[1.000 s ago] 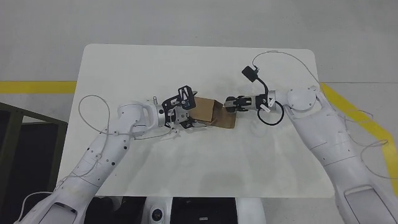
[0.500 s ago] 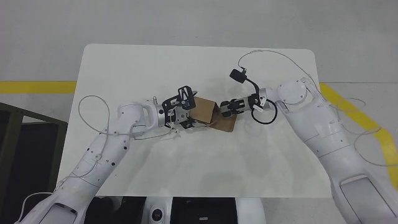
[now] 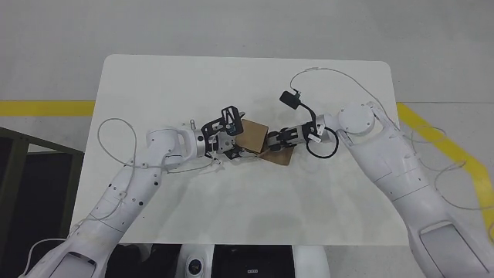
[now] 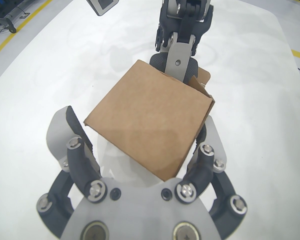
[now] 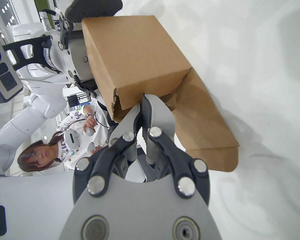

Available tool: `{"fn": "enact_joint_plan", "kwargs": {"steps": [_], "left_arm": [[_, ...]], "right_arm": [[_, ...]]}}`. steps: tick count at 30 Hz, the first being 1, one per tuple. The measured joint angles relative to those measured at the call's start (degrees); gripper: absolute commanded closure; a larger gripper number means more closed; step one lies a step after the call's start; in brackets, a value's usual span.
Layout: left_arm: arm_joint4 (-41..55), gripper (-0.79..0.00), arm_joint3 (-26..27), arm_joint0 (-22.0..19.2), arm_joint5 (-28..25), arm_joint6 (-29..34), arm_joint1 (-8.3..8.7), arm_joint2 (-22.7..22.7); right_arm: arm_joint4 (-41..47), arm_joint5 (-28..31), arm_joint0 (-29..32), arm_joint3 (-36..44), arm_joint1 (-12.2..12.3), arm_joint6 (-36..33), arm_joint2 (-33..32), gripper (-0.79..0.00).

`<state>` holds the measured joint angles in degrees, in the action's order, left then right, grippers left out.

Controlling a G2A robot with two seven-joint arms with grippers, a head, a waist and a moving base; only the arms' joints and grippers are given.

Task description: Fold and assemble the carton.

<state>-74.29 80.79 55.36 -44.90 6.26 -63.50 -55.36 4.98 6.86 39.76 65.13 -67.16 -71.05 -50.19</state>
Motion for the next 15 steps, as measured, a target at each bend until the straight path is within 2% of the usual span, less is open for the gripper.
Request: {"fn": "enact_joint_plan", "kwargs": {"steps": [15], "left_arm": [[-0.56,-0.785,0.33,0.47,0.02,0.12,0.01,-0.43]], "right_arm": [[-1.51,-2.74,3.9,4.96,1.85,-0.78,-3.36,0.0]]}}
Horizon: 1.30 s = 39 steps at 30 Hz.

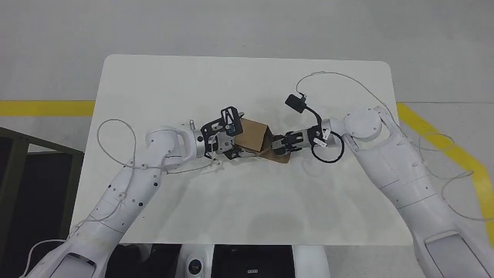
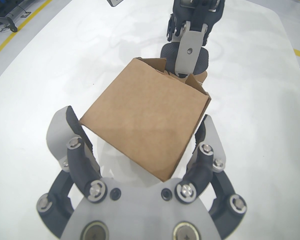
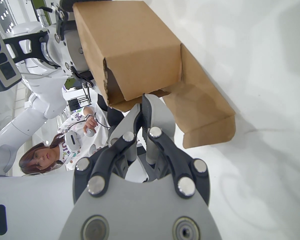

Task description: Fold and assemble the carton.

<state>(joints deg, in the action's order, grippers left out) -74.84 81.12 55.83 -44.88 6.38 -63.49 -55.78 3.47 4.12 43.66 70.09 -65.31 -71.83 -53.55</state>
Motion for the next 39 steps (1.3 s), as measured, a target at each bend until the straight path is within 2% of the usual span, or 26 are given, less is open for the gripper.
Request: {"fn": "enact_joint_plan", "kwargs": {"steps": [18,39], "left_arm": [[-0.01,-0.785,0.25,0.26,-0.45,0.11,-0.11,-0.08],[-0.06,-0.785,0.51,0.61,-0.33,0.4,-0.19,-0.33]], "right_arm": [[1.48,-1.26,2.87,1.72,-0.17,7.75,-0.38,0.0],[4.36,0.43,-2.74,-5.24,-3.42,8.18,5.92,0.0]]}}
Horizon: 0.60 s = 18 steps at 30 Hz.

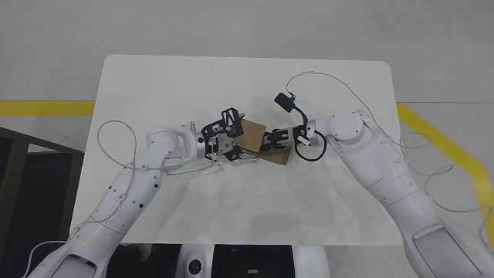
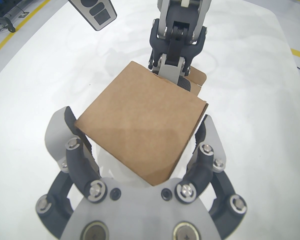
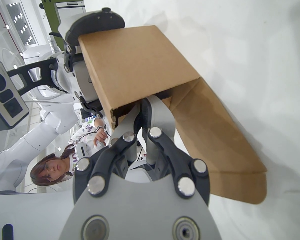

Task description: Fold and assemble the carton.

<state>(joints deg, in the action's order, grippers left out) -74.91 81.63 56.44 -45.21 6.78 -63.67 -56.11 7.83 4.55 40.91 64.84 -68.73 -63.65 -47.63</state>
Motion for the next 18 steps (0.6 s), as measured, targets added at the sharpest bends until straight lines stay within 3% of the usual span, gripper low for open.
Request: {"fn": "enact_joint_plan", "kwargs": {"steps": [18], "left_arm": [[0.36,-0.785,-0.23,-0.03,0.38,0.34,-0.18,-0.03]], "right_arm": [[0.5,1.36,-1.39,-2.53,-0.95,-0.39,0.56,0.0]]}}
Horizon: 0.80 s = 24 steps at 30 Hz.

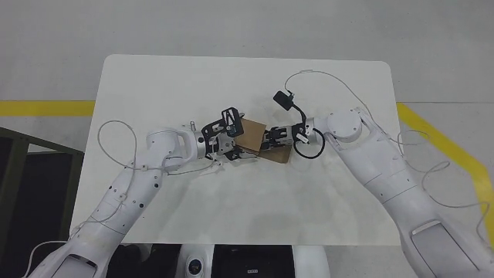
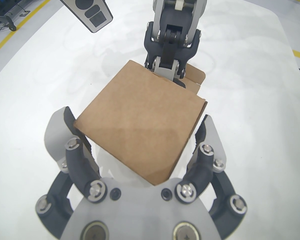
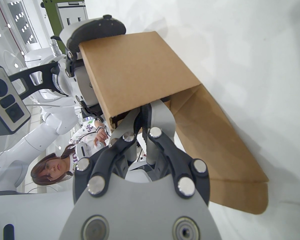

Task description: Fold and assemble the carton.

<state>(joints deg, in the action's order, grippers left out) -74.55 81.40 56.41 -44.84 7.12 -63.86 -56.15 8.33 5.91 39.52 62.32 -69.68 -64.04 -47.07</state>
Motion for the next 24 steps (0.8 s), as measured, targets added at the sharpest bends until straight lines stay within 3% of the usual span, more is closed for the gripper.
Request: {"fn": "enact_joint_plan", "kwargs": {"steps": [6,18,24], "left_arm": [[0.16,-0.785,-0.11,0.12,0.39,0.2,-0.01,-0.24],[0.79,-0.785,0.1,0.13,1.69,0.94,-0.18,-0.45],[1.07,-0.785,0.24,0.23,2.09,1.2,-0.18,-0.85]], "right_arm": [[-0.4,-1.38,0.69,1.91,1.16,-3.01,-2.64,0.0],[-8.0,-8.63,7.34,11.57,6.24,-6.94,-13.74,-0.003],[-10.8,-12.01,14.08,18.07,8.66,-9.3,-19.4,-0.154]]}}
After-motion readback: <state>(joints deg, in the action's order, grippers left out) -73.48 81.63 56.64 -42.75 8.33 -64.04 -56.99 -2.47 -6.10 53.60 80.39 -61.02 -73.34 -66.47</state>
